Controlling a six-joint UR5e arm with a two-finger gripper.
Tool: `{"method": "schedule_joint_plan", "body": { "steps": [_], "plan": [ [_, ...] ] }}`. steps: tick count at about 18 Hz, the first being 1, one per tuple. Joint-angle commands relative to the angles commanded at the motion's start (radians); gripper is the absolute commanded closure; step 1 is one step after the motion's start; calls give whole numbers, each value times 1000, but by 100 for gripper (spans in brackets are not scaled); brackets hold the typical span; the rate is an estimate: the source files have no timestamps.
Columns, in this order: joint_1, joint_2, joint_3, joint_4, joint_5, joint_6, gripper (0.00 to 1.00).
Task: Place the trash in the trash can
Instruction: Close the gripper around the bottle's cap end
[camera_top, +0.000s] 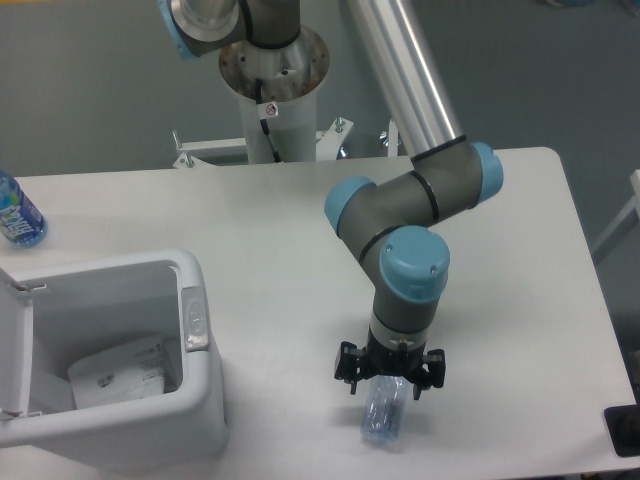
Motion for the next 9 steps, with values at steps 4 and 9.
{"method": "schedule_joint_plan", "body": {
  "steps": [4, 9],
  "plan": [
    [-5, -25, 6, 20, 15, 2, 0],
    [-29, -52, -1, 86, 38, 0, 0]
  ]
}}
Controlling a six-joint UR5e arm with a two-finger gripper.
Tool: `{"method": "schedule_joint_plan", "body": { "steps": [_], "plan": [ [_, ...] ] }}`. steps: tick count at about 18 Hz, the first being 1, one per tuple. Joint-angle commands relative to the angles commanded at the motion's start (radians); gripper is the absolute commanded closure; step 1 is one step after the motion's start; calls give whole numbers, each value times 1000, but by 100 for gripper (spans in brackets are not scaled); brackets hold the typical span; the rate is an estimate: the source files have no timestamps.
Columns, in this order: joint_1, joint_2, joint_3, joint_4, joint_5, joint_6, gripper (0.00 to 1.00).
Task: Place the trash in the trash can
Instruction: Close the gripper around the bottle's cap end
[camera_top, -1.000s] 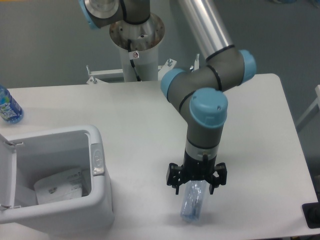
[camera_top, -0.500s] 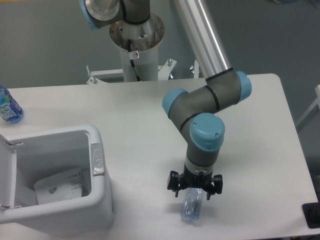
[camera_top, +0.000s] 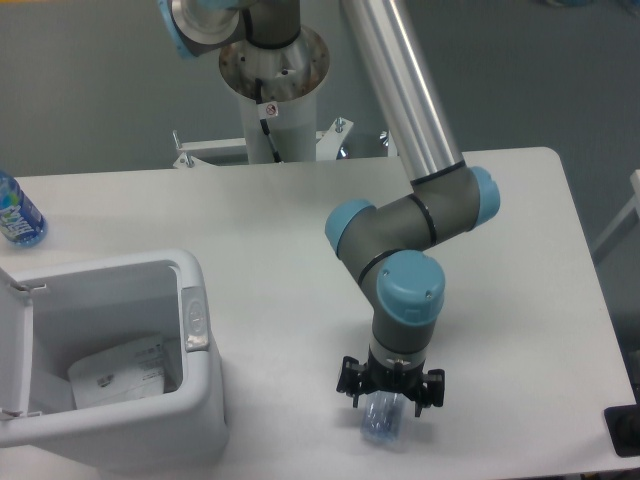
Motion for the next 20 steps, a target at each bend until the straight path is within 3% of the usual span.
{"method": "schedule_joint_plan", "body": {
  "steps": [15, 17, 20],
  "plan": [
    [-17, -29, 0, 17, 38, 0, 1],
    [-15, -31, 1, 17, 38, 0, 10],
    [-15, -34, 3, 17, 49, 0, 30]
  ]
}}
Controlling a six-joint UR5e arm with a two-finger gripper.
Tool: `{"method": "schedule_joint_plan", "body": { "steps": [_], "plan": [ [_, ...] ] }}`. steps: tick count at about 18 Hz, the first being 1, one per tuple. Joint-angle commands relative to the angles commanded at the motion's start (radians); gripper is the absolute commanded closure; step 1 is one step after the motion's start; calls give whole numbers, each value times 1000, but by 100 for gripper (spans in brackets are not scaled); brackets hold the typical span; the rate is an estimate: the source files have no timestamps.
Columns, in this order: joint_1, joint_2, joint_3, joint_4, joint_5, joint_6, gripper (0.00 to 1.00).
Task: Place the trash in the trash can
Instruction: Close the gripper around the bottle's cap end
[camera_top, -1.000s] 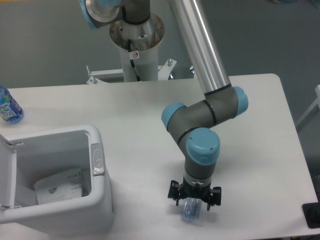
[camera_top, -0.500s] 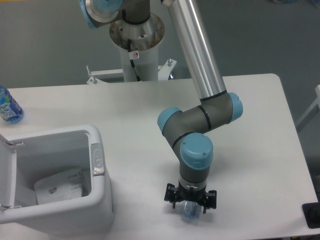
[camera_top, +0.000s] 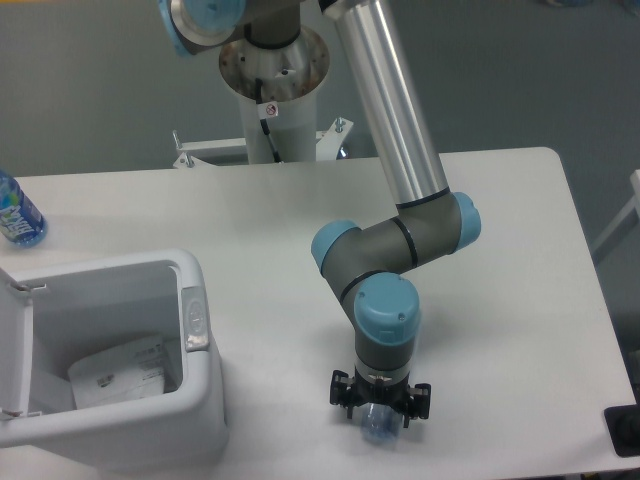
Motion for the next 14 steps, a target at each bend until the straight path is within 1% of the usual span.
{"method": "schedule_joint_plan", "body": {
  "steps": [2, 7, 9, 12, 14],
  "plan": [
    [-2, 2, 0, 0, 17, 0, 36],
    [-2, 9, -3, 2, 18, 2, 37],
    [-2, 12, -3, 2, 20, 2, 41],
    [-2, 20, -3, 2, 18, 0, 41],
    [-2, 37, -2, 0, 17, 0, 41]
  ]
}}
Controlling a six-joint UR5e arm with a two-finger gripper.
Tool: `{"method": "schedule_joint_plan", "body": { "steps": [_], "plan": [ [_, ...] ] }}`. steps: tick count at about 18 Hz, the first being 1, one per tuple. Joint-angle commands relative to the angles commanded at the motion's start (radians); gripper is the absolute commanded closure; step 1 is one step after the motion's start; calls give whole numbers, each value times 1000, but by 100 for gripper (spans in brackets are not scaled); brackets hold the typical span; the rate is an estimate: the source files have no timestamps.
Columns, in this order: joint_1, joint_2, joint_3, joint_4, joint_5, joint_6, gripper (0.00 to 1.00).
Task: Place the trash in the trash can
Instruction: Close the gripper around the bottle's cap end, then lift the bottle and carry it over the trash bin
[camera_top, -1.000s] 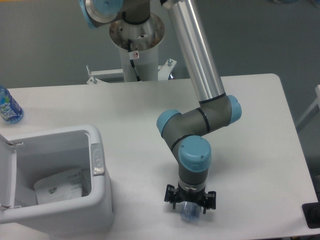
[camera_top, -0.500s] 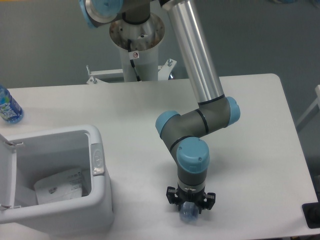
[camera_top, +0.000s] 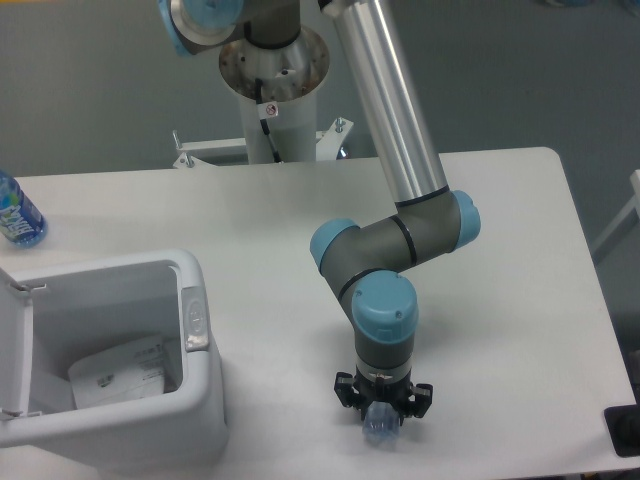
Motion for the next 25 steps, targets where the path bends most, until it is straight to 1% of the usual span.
{"method": "schedule_joint_plan", "body": {
  "steps": [2, 4, 6, 8, 9, 12, 14, 19, 21, 24, 25],
  "plan": [
    [2, 26, 14, 8, -8, -14, 41],
    [11, 57, 58, 9, -47, -78, 40],
    [20, 74, 121, 14, -95, -139, 40],
    [26, 87, 191, 18, -100, -207, 40],
    [26, 97, 222, 34, -106, -253, 40],
    [12, 140, 276, 124, -159, -331, 40],
    [-18, 173, 305, 152, -189, -371, 40],
    [-75, 270, 313, 156, -221, -411, 40],
    [-113, 291, 302, 155, -219, -420, 40],
    [-179, 307, 290, 155, -216, -423, 40],
    [-189, 310, 291, 155, -216, -423, 40]
  ]
}}
